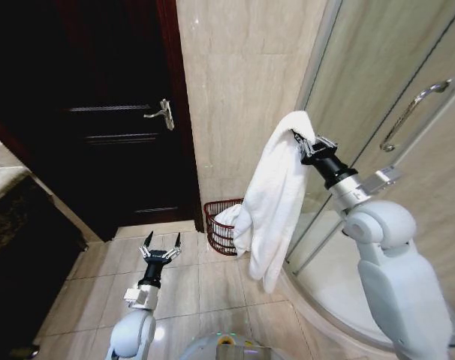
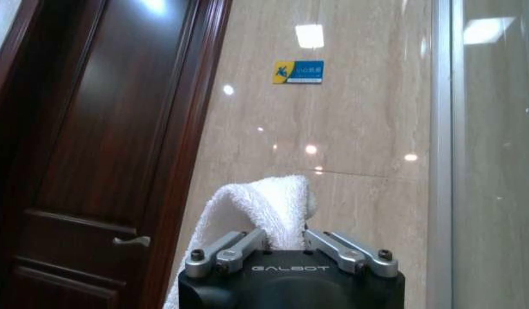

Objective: Discard the used towel into the hamper.

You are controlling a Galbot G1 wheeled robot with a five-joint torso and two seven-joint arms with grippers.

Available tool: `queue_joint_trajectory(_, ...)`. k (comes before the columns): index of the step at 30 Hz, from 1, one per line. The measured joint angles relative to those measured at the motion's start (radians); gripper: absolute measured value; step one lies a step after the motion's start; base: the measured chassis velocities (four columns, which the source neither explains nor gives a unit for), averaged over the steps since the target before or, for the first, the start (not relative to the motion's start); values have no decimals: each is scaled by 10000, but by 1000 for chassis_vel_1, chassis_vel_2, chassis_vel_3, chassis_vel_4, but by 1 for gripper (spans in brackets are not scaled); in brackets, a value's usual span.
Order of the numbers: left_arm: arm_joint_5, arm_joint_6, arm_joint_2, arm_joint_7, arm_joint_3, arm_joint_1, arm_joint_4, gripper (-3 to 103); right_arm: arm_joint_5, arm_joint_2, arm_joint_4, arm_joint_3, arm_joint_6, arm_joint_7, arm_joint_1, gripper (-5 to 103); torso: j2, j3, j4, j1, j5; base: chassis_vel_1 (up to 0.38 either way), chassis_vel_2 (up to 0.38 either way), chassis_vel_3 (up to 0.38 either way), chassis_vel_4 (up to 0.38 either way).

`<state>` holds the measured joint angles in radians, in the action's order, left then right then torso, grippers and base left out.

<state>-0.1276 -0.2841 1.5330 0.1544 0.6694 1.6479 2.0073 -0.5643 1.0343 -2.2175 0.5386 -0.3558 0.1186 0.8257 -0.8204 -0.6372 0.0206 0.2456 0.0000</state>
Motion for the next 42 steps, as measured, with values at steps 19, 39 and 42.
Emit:
queue_joint_trajectory(19,2,-24,-19,14,22,-1,-25,100,132,87,39,-12,2,3,75,5,-862,-473,0,387,1,27,26,-30,-26)
queue_joint_trajectory(39,-22,-121,-1,82,23,-10,-118,100,-203,171,132,-55,4,-198,123,5,-1689,-929,-3,764,0,62,70,-63,-64)
queue_joint_trajectory(42,-21,-132,2,100,19,-14,-141,100,-160,207,156,-61,15,-199,133,5,-1831,-1006,-2,825,1,0,0,0,0)
